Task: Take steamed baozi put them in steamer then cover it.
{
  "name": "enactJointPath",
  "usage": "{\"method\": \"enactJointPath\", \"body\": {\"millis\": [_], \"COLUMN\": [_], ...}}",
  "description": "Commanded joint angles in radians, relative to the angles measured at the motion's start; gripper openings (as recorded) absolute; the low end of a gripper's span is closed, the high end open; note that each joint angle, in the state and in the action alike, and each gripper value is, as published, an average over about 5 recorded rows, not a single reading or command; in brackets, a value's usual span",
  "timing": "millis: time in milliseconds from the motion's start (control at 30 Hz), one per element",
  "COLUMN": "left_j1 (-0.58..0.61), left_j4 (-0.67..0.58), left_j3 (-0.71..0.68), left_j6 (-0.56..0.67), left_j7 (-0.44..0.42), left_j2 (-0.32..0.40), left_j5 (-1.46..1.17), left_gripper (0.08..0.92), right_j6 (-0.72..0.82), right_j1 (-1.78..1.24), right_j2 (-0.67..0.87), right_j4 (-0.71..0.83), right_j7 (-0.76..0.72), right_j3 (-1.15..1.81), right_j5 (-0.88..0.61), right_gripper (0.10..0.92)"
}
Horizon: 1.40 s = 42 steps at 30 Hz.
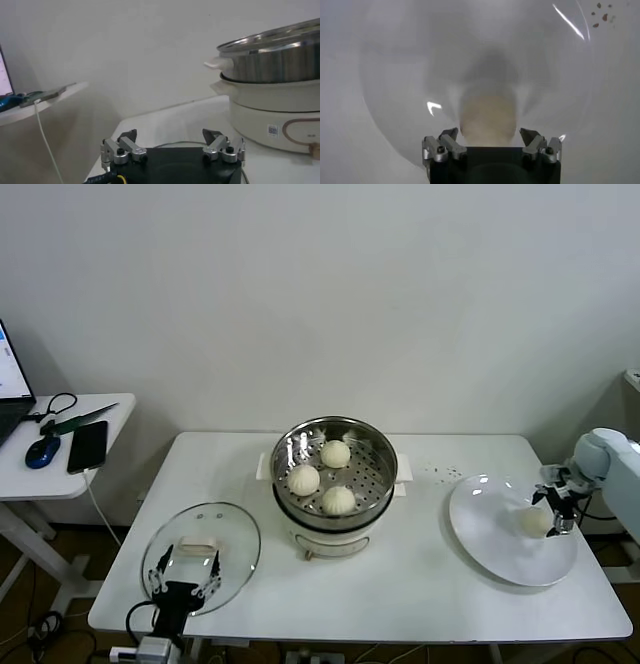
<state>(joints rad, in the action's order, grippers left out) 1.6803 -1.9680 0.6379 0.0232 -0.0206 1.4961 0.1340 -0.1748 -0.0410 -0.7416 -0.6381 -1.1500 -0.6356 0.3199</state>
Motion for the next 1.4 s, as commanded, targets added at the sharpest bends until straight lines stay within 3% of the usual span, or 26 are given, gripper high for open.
{"method": "enactJointPath", "body": {"millis": [33, 300, 533, 900, 1233, 1400], "left_j1": [0.001, 0.004, 0.01, 0.012, 0.012, 0.004], "left_j4": [0.003, 0.001, -0.003, -0.014, -0.044, -0.047], "left_j3": [0.0, 0.001, -0.001, -0.011, -0.036, -0.047], "left_j6": [-0.002, -0.002, 0.0, 0.001, 0.015, 0.021], "left_j7": [0.0, 0.0, -0.001, -0.013, -0.044, -0.05], "left_j2": [0.001, 0.001, 0.002, -0.004, -0.015, -0.015], "left_j5": [-0.001, -0.007, -0.016, -0.048, -0.057, -0.059], "left_gripper": [0.823, 0.823, 0.823, 0.823, 0.823, 0.823], "right_j6": [-0.009, -0.002, 0.056, 0.208, 0.324, 0.374], "right_j1": [-0.012, -0.001, 0.067, 0.625, 0.948, 1.005], "right_j2": [-0.055, -0.05, -0.004, -0.023, -0.2, -0.303], "right_j4": [0.077, 0.063, -0.008, -0.207, -0.387, -0.476], "right_j7": [-0.007, -0.021, -0.034, 0.014, 0.079, 0.129], "right_j3": [0.04, 0.021, -0.102, -0.735, -1.106, -1.175], "right_j5": [0.033, 0.009, -0.128, -0.783, -1.191, -1.315], "right_gripper": [0.823, 0.778, 0.703, 0.679, 0.687, 0.687]}}
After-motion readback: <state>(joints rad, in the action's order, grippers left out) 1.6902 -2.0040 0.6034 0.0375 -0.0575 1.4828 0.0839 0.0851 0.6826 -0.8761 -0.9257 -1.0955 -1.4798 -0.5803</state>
